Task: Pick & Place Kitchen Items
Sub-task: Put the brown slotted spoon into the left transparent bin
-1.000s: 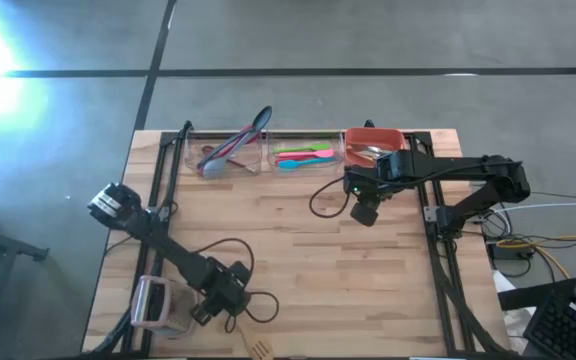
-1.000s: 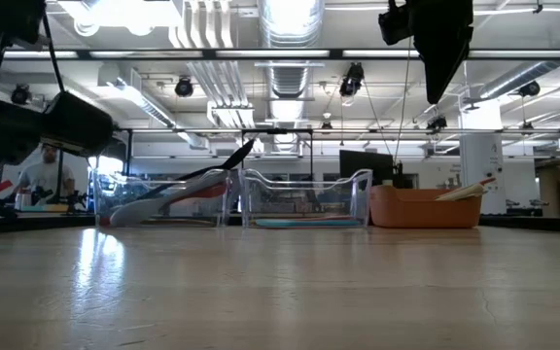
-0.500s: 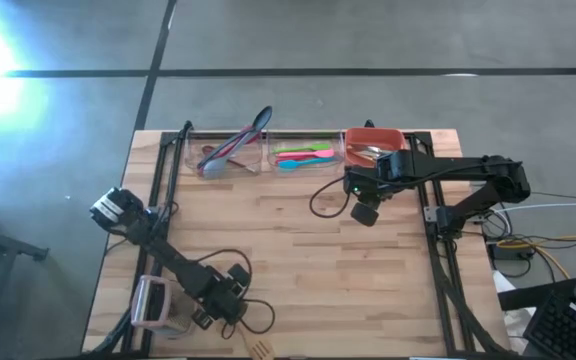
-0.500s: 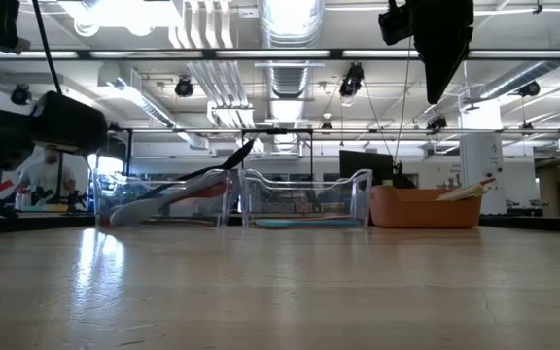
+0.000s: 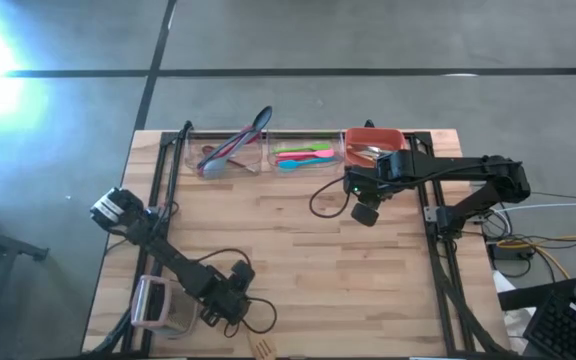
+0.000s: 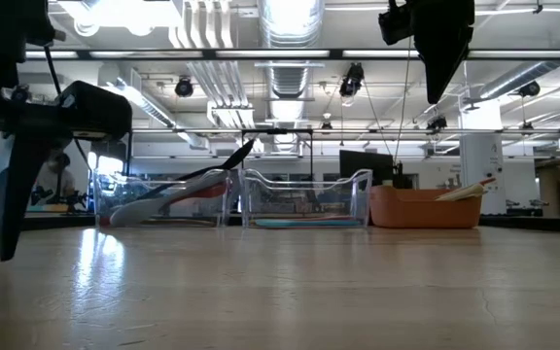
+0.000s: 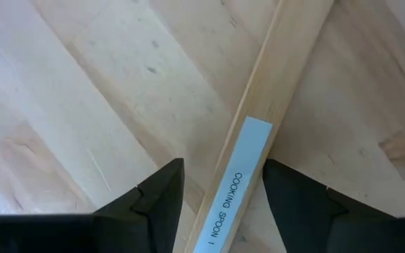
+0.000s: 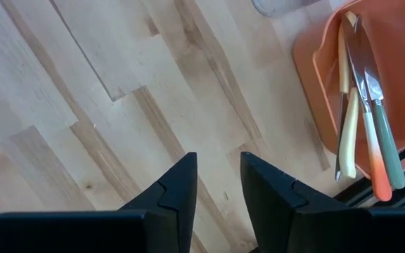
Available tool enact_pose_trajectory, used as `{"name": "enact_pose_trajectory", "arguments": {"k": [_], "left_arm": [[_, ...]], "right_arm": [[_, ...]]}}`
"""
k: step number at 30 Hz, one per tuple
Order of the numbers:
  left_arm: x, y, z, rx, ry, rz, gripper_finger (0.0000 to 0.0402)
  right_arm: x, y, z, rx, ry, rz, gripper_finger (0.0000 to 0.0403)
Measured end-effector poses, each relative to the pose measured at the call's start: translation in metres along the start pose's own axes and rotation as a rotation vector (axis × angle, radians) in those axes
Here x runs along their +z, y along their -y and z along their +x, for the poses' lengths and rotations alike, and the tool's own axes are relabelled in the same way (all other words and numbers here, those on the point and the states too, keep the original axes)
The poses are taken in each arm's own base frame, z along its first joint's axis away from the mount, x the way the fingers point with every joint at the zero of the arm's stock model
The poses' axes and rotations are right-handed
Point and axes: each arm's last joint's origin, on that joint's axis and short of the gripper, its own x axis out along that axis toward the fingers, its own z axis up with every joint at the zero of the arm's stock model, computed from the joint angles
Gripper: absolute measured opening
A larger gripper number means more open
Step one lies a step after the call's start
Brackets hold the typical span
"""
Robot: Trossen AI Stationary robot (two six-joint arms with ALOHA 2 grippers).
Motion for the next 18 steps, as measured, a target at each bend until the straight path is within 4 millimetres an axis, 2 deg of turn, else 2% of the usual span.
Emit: {"name": "enact_pose_trajectory", "arguments": {"k": [4,12,18], "left_arm": [[-0.0002,0.0007,0.0002,-0.037,0.000,0.024,0.0175],[-0.0006,-0.0036,0.0019,-0.064,0.005,0.031,0.0079],[0.0005,-0.0082,0.0025,-0.061,0.017,-0.001,0.0079]], "right_arm": [[0.0000,0.0000,0.0000,0.000,0.000,0.000,0.0098],[0.0000,0.0001,0.0000,0.000,-0.001,0.000,0.0082],[0.0000,0.0000,0.0000,0.000,-0.001,0.000,0.0077]]}}
